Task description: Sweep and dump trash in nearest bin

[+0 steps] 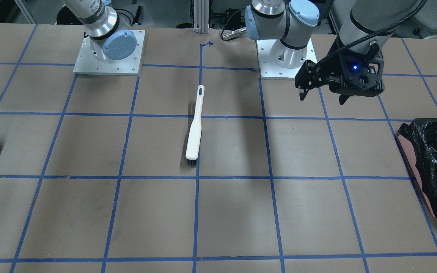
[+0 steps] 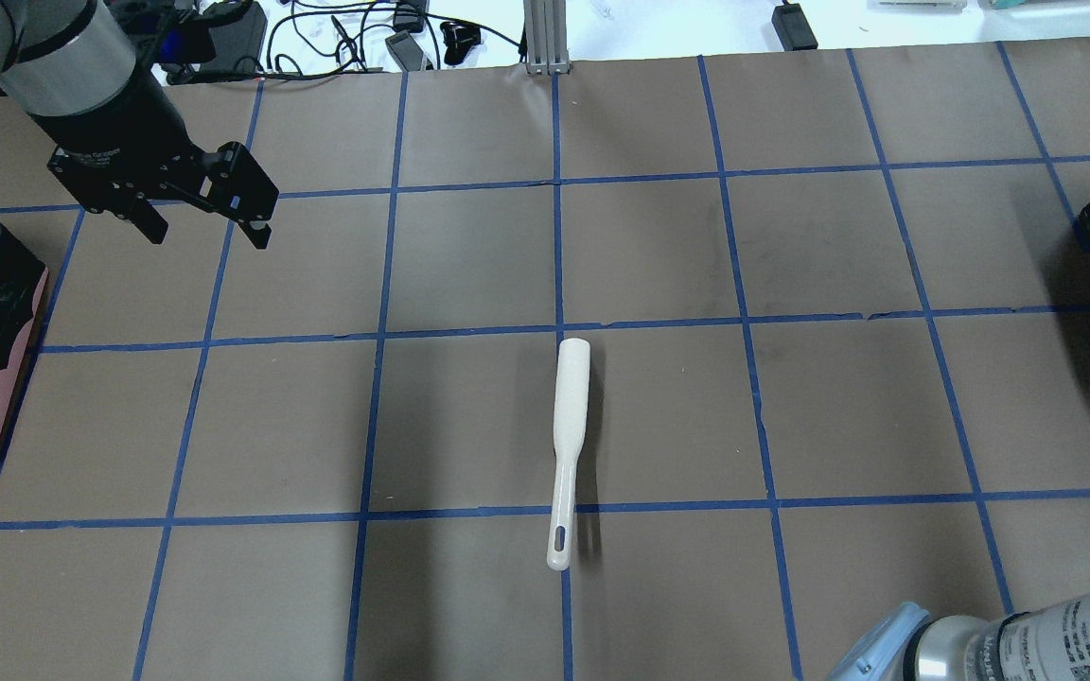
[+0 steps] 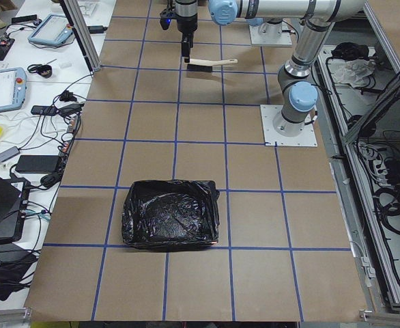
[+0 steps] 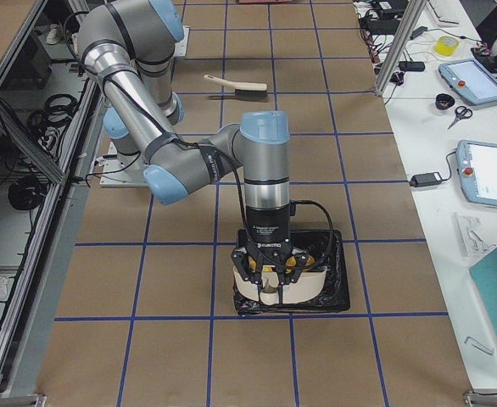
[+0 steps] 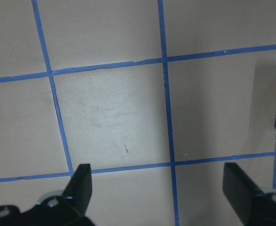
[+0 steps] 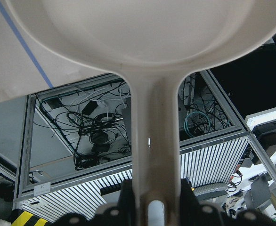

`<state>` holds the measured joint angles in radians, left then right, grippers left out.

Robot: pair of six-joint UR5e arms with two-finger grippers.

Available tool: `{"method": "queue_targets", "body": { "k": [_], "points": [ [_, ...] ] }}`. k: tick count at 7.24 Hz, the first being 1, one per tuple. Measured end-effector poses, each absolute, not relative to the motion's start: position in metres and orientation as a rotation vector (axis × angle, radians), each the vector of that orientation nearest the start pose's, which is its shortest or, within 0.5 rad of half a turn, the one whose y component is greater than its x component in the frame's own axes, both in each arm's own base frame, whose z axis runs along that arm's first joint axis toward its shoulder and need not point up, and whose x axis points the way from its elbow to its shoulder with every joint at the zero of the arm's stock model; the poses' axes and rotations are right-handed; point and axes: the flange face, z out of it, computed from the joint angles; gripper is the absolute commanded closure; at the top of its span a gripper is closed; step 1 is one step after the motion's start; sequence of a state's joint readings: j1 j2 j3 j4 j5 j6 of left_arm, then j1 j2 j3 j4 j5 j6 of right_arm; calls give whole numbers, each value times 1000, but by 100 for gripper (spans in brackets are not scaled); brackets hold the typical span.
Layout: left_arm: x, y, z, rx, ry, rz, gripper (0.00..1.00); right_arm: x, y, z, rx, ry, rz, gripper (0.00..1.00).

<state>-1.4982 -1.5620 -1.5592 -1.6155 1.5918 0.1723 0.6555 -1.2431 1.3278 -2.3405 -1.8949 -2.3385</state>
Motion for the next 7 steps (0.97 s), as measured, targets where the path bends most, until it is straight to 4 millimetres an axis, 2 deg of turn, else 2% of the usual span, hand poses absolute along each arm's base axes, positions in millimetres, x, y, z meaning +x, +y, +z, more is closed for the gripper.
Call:
{"method": "queue_targets", "body": {
  "k": [3,4,7],
  "points": [
    [-97,-492,496,158,3120,34,0,-404,-524,515,1435,-2117,-218,100],
    [-97,-492,496,158,3122,33,0,-376,-540,511,1417,-2188,-151,100],
    [-94,-492,497,158,3116,31,0,-263,-581,504,1278,-2463,8,100]
  ]
}}
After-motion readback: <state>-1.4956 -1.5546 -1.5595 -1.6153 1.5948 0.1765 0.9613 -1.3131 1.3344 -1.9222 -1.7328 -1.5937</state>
